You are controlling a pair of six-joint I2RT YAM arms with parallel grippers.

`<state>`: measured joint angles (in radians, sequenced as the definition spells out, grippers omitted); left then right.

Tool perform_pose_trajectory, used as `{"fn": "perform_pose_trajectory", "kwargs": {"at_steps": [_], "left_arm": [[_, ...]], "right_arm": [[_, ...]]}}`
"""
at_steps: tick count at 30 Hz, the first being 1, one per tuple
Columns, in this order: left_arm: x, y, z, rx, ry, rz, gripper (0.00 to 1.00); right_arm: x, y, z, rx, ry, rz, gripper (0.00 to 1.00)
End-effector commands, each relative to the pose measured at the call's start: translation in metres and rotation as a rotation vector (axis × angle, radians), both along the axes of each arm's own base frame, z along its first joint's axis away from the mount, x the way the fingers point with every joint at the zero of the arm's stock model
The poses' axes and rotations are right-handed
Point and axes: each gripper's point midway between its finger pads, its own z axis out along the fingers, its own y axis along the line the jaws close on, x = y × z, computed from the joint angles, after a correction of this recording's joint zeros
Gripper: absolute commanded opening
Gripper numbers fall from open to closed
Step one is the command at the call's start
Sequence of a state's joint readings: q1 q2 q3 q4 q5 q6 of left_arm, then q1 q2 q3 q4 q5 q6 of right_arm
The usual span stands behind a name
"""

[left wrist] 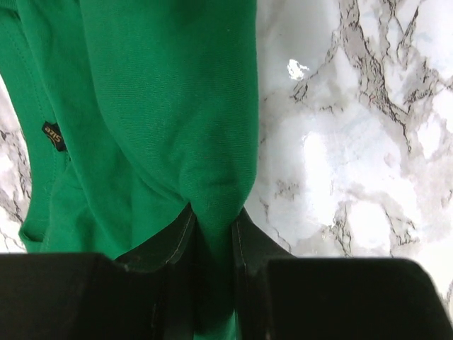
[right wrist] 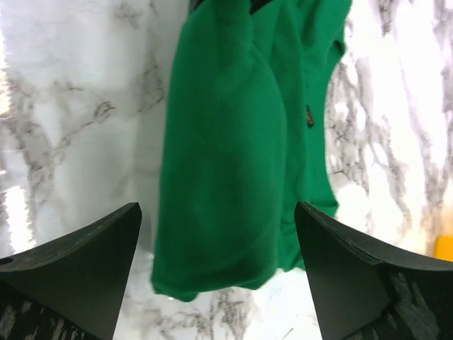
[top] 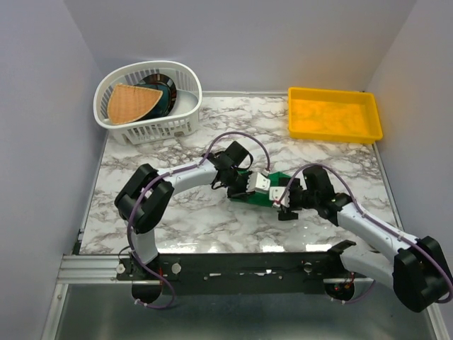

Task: Roll the t-shirts
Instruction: Roll the T-shirt to the center of the board.

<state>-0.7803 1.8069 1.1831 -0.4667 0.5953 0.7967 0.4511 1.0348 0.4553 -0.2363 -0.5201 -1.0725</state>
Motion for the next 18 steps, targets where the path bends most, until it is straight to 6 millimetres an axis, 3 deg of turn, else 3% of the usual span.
{"fn": "perform_pose_trajectory", "kwargs": {"at_steps": [1, 6, 16, 17, 18], "left_arm": [[-0.006, 0.000, 0.004, -0.023, 0.071, -0.012, 0.14], [-0.003, 0.001, 0.005, -0.030, 0.105, 0.007, 0.15], [-0.001, 0.002, 0.010, -0.046, 0.184, 0.011, 0.15], [-0.005, 0.005, 0.010, -0.033, 0.218, -0.004, 0.15], [-0.005, 0.006, 0.010, -0.031, 0.223, -0.003, 0.15]], "right_arm": [[0.019, -0.007, -0.015, -0.094, -0.088, -0.051, 0.96], [0.019, -0.002, -0.021, -0.097, -0.054, -0.038, 0.79], [-0.006, 0.012, -0.014, -0.025, -0.020, 0.059, 0.83], [-0.010, 0.013, -0.013, -0.012, -0.052, 0.085, 0.95], [-0.009, 0.013, -0.013, -0.016, -0.060, 0.083, 0.95]]}}
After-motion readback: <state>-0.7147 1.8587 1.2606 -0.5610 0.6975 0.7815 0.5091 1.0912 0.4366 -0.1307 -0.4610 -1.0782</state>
